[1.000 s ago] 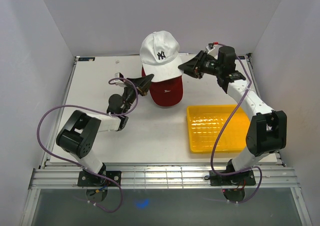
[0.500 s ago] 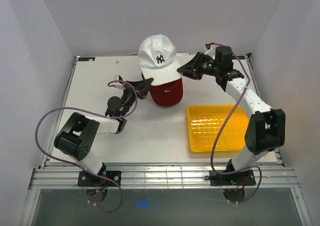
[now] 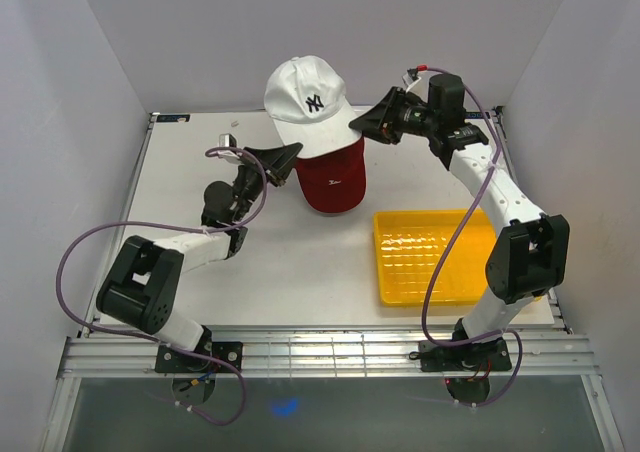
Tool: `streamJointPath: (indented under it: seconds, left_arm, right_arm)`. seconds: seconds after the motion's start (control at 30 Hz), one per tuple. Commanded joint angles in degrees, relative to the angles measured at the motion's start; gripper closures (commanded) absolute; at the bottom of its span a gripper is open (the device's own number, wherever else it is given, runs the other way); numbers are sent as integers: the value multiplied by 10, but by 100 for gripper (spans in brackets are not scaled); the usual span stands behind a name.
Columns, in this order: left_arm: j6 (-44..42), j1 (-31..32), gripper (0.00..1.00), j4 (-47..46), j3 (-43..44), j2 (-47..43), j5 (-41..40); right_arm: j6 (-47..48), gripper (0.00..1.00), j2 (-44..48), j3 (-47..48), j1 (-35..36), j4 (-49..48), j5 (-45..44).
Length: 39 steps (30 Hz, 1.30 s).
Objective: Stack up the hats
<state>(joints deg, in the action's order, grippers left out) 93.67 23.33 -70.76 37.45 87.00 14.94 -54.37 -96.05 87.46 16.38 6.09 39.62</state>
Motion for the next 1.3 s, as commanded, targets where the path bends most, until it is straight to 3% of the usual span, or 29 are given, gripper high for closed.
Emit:
streamJointPath:
  seconds: [0.0,0.97,1.27]
  left_arm:
    - [-26,17,100,26,2,-39,112]
    - [-1,16,100,9,-27,32,170]
    - [-17,-2,100,58,39,30,185]
  right_arm:
    - [40,73,-7,18,22,-14,-23]
    - [101,75,72,-105,15,-10,-90]
    - [93,75,52,-38,15,-7,-84]
